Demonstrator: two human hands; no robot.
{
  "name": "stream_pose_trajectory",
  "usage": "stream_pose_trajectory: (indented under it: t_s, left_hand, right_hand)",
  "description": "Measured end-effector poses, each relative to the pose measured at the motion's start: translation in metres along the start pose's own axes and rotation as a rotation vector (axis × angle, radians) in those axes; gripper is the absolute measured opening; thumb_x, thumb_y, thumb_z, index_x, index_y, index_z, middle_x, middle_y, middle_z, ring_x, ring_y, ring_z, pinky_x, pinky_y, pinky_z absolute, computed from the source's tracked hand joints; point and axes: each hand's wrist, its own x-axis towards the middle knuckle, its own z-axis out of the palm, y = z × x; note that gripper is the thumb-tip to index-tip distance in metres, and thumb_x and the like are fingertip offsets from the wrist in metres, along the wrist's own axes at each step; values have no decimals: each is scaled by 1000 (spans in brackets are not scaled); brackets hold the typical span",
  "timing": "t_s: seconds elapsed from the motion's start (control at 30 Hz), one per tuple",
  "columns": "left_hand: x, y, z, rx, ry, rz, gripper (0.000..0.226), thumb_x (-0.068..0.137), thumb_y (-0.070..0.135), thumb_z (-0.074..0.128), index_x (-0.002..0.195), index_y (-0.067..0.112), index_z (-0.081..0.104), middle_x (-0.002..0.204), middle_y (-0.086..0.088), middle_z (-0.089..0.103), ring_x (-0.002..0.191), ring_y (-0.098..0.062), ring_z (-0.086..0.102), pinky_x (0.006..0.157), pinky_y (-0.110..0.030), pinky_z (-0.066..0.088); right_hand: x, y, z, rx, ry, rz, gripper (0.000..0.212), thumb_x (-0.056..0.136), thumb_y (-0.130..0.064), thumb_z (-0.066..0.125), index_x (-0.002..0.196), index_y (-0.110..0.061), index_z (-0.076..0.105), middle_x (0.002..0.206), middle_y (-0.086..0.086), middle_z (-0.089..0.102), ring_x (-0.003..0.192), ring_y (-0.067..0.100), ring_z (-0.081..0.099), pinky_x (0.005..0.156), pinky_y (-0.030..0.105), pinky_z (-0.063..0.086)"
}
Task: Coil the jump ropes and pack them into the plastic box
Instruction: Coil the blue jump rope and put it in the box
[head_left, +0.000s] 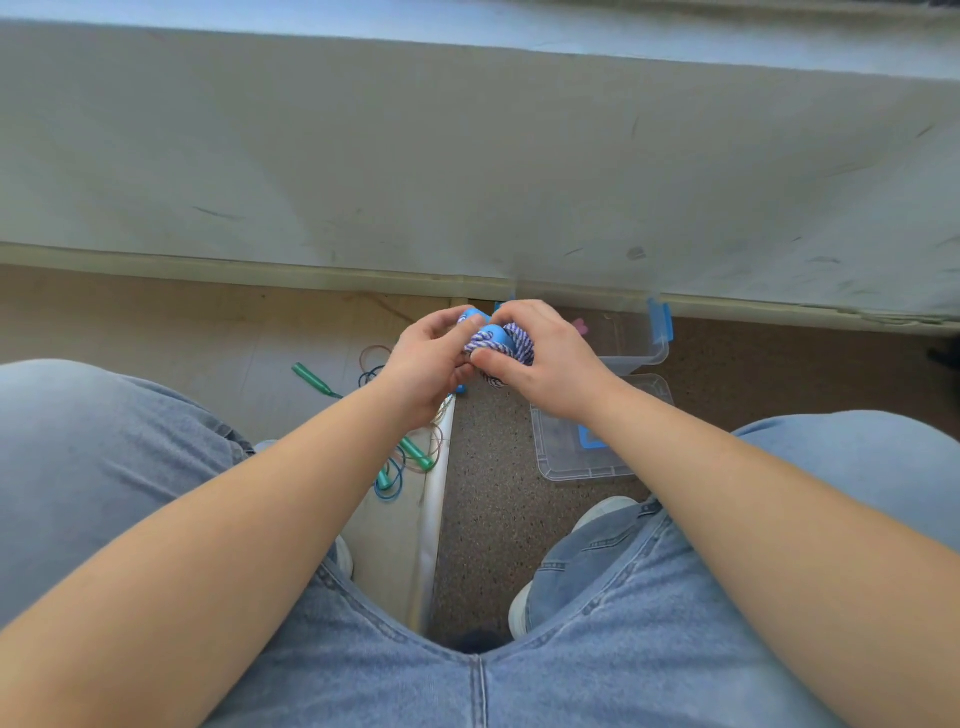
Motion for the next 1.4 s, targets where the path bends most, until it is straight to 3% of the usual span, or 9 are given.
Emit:
stream_pose_trajectory:
  t_s: [0.17,0.27,0.43,0.57,0.67,0.83,1.0,1.13,1.4]
  left_hand:
    - [2,-1,1,93,75,68,15,96,24,63,109,16,66,94,-1,67,59,-4,60,56,-20,49]
    - [2,-1,3,133,92,78,16,100,27,55,108,18,67,92,-2,69,71,-11,63,62,-25,52]
    - [-2,-2,6,102,-40,60,22,100,25,57,121,18,61,105,-6,71,87,-16,70,75,-32,56]
    - [-4,-4,6,72,-37,67,30,96,18,63,126,14,60,117,-9,68,101,-24,71,82,-37,59]
    - [-5,-2,4,-1,-1,-5,35,93,5,64,128,9,59,120,-14,69,104,-30,71,77,-33,60]
    - [-4,1,1,-9,30,-83,44,88,-9,63,130,3,56,116,-20,69,98,-33,72,75,-33,62]
    - [-2,-2,-2,60,63,-81,44,88,-12,58,130,1,55,116,-24,67,95,-32,73,82,-40,61]
    - [-3,5,-3,-43,16,-66,43,88,-18,48,123,4,59,110,-16,66,95,-27,72,74,-29,61]
    - [-4,4,-6,-116,2,-122,39,87,-4,68,122,11,61,108,-14,73,83,-17,71,65,-20,58]
  right_hand:
    - [-1,-4,3,73,0,27,26,98,-43,57,114,-23,63,113,-3,59,108,9,54,94,26,41]
    - [1,-3,3,150,34,105,20,103,-32,52,110,-20,66,111,-1,61,106,12,56,92,27,42]
    - [9,8,2,269,100,240,19,98,-27,59,103,-18,75,119,3,66,112,18,61,102,44,47]
    - [10,7,-2,296,87,277,13,89,-27,70,92,-23,81,120,-5,65,114,12,61,103,42,48]
    - [6,5,-1,253,102,265,8,86,-32,73,91,-29,78,114,-10,66,109,10,62,99,38,50]
    - [0,4,-1,66,56,119,5,89,-29,71,92,-26,73,114,-5,63,107,6,56,94,16,37]
    - [-3,8,4,-17,-146,34,34,76,-38,83,106,-33,67,122,-4,54,118,10,52,105,29,40]
    - [1,7,0,43,-12,106,39,78,-30,82,113,-29,66,111,-4,62,104,12,60,96,37,50]
    - [-4,14,1,246,-42,161,49,85,-30,75,132,-31,63,120,-10,70,109,4,65,98,38,55]
